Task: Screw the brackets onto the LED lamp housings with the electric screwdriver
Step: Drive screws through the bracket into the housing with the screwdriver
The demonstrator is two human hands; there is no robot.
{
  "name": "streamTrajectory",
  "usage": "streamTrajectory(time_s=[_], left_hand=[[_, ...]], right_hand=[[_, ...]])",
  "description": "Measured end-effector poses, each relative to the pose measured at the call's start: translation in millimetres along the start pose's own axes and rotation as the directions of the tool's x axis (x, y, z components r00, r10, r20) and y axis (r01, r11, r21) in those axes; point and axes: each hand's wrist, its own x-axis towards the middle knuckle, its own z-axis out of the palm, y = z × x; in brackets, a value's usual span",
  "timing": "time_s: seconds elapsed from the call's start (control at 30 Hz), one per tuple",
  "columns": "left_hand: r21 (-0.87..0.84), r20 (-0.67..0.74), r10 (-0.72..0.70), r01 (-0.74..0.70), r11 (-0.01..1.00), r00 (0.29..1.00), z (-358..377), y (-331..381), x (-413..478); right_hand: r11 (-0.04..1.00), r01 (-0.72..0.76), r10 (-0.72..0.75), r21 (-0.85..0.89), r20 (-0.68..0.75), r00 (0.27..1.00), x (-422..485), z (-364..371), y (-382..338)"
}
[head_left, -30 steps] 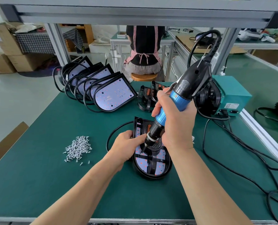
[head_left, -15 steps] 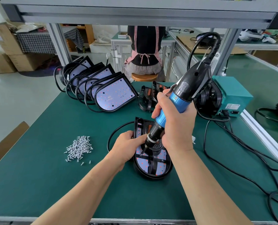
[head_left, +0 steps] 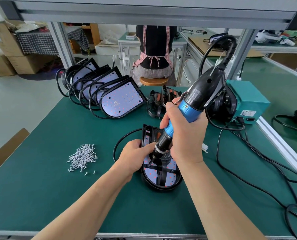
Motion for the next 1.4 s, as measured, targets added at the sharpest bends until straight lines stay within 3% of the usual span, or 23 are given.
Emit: streamTrajectory(time_s=[0.33,0.6,0.97,1.17,1.4], left_hand=[[-0.048,-0.031,0.01,-0.012,0.999,0.999,4,0,0],[0.036,-0.03,0.0,0.001,0.999,1.0,3,4,-4],[0.085,0.008,0.0,0.0,0.996,1.0,-2,6,-3],[0.103,0.027,-0.022,0.019,0.995,0.999,-5,4,-4],[0.404,-0.167,0.211,-0.128,0.906,0.963,-54,21,-20]], right_hand=[[1.0,-0.007,0.007,0.017,0.031,0.999,1,-4,7],[0.999,-0.046,0.041,0.01,0.279,0.959,-1,2,1],[0.98,-0.108,0.069,0.17,0.223,0.972,3,-13,-7],[0.938,-0.109,0.089,0.329,0.077,0.993,22,-26,-25],[0.84,-0.195,0.363,0.506,-0.259,0.895,21,-84,4]])
